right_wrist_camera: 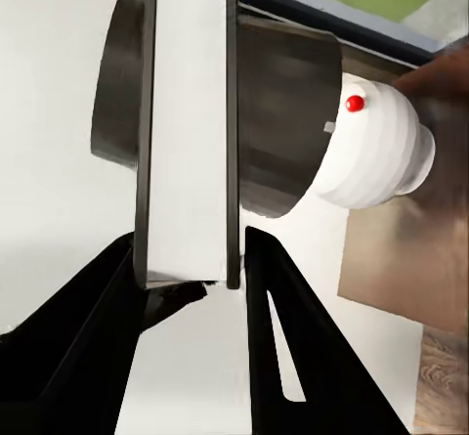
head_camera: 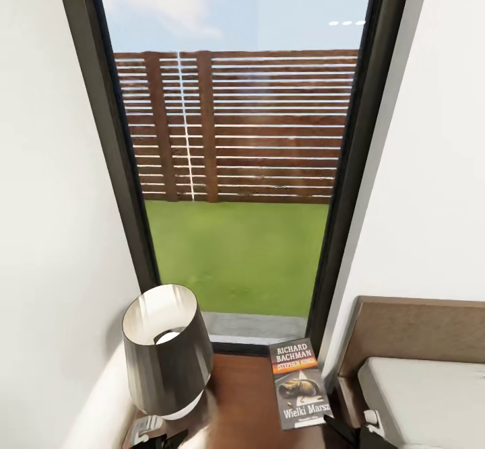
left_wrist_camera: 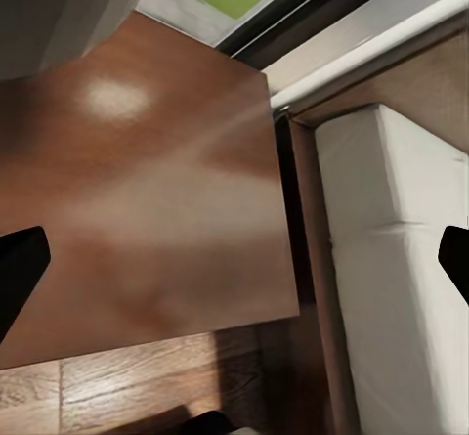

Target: In the bedroom, move the book from the bed onto either nightstand, and place the two sandals side by side next to the bed.

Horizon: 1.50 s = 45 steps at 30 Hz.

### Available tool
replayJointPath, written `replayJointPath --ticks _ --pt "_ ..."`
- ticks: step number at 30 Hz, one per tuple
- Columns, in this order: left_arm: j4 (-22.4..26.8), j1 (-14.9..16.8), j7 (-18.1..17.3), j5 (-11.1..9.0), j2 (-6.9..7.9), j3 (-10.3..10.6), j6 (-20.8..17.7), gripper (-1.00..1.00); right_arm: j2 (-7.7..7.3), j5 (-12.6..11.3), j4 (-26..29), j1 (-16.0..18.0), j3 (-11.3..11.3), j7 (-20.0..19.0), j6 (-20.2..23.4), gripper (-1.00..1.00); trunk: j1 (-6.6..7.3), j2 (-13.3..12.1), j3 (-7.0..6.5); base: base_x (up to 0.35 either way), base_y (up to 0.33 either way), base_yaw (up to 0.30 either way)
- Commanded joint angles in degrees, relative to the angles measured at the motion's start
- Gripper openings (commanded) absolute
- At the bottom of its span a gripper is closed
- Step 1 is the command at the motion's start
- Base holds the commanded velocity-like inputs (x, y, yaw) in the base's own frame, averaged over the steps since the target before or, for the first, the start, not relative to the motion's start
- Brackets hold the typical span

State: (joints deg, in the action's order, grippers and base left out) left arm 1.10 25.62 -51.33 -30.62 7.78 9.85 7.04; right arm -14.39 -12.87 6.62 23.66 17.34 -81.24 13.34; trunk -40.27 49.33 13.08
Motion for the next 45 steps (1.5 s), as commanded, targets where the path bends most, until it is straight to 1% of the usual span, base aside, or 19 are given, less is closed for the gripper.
replayJointPath --ticks 1,2,3,5,8,9,10,12,15,16,17,20,22,26,32,34,35,39,45 --pt "-0.05 0.05 -0.09 -0.26 -0.06 0.48 0.50 1.00 0.12 -0.38 0.09 0.07 -0.26 1.29 1.10 -1.00 -0.01 0.06 0.08 0.000 0.000 0.000" --pt "-0.05 0.05 -0.12 -0.25 -0.18 0.50 0.50 1.00 0.62 -0.35 0.24 0.13 -0.27 5.01 2.30 -1.00 -0.01 0.06 0.08 0.000 0.000 0.000" --pt "-0.05 0.05 -0.15 -0.24 -0.22 0.50 0.51 1.00 1.01 -0.35 0.29 0.16 -0.27 7.12 3.02 -1.00 -0.01 0.06 0.08 0.000 0.000 0.000" --pt "-0.05 0.05 -0.24 -0.24 -0.47 0.52 0.51 1.00 2.69 -0.36 0.47 0.21 -0.25 14.26 6.33 -1.00 -0.01 0.06 0.08 0.000 0.000 0.000" --pt "-0.01 0.05 -0.47 -0.19 -0.68 0.56 0.50 1.00 3.38 -0.41 0.80 0.23 -0.22 16.97 8.46 -1.00 -0.01 0.06 0.08 0.000 0.000 0.000" --pt "0.01 0.05 -1.02 -0.17 -0.83 0.55 0.47 1.00 3.67 -0.46 1.48 0.24 -0.21 17.99 9.41 -1.00 -0.01 0.06 0.08 0.000 0.000 0.000" --pt "0.04 0.05 -2.71 -0.16 -0.95 0.51 0.45 1.00 3.93 -0.57 3.19 0.26 -0.21 18.87 10.27 -1.00 -0.01 0.06 0.08 0.000 0.000 0.000" --pt "0.06 0.05 -4.48 -0.15 -0.97 0.45 0.41 1.00 4.04 -0.73 4.53 0.26 -0.20 19.21 10.68 -1.00 -0.01 0.06 0.08 0.000 0.000 0.000" --pt "0.11 0.05 -10.24 -0.15 -0.90 0.28 0.30 1.00 4.47 -0.98 7.23 0.25 -0.20 19.58 12.94 -1.00 -0.01 0.06 0.08 0.000 0.000 0.000" --pt "0.22 0.06 -12.45 -0.14 -0.83 0.24 0.27 1.00 5.08 -1.03 8.09 0.27 -0.20 19.63 14.57 -1.00 -0.01 0.06 0.08 0.000 0.000 0.000" --pt "0.65 0.12 -14.99 -0.17 -0.75 0.21 -0.04 1.00 6.17 -1.07 9.69 0.30 -0.20 19.67 17.45 -1.00 -0.01 0.06 0.08 0.000 0.000 0.000" --pt "2.11 0.18 -16.96 -0.21 -0.70 0.19 -1.66 1.00 7.21 -1.13 12.75 0.32 -0.20 19.68 21.04 -1.00 -0.01 0.06 0.08 0.000 0.000 0.000" --pt "3.96 0.20 -17.69 -0.22 -0.68 0.18 -3.64 1.00 7.67 -1.21 15.25 0.33 -0.20 19.67 23.36 -1.00 -0.01 0.06 0.08 0.000 0.000 0.000" --pt "7.89 0.22 -19.05 -0.23 -0.67 0.21 -6.88 1.00 8.22 -1.56 17.89 0.34 -0.20 19.64 27.57 -1.00 -0.01 0.06 0.08 0.000 0.000 0.000" --pt "9.37 0.19 -21.66 -0.29 -0.55 0.40 -8.15 1.00 9.74 -1.76 18.71 0.34 -0.24 19.30 29.73 -1.00 -0.01 0.06 0.08 0.000 0.000 0.000" --pt "9.43 0.16 -21.98 -0.30 -0.31 0.45 -8.24 1.00 9.90 -1.78 18.72 0.34 -0.26 18.08 29.85 -1.00 -0.01 0.06 0.08 0.000 0.000 0.000" --pt "9.44 0.15 -21.98 -0.31 -0.28 0.49 -8.30 1.00 9.94 -1.75 18.72 0.34 -0.30 15.76 29.92 -1.00 -0.01 0.06 0.08 0.000 0.000 0.000" --pt "9.33 0.14 -21.86 -0.22 -0.42 0.51 -8.29 1.00 9.94 -1.73 18.64 0.34 -0.34 11.33 29.97 -1.00 -0.01 0.06 0.08 0.000 0.000 0.000" --pt "9.20 0.14 -21.88 -0.20 -0.48 0.52 -8.27 1.00 9.91 -1.72 18.61 0.34 -0.29 9.81 29.98 -1.00 -0.01 0.06 0.08 0.000 0.000 0.000"
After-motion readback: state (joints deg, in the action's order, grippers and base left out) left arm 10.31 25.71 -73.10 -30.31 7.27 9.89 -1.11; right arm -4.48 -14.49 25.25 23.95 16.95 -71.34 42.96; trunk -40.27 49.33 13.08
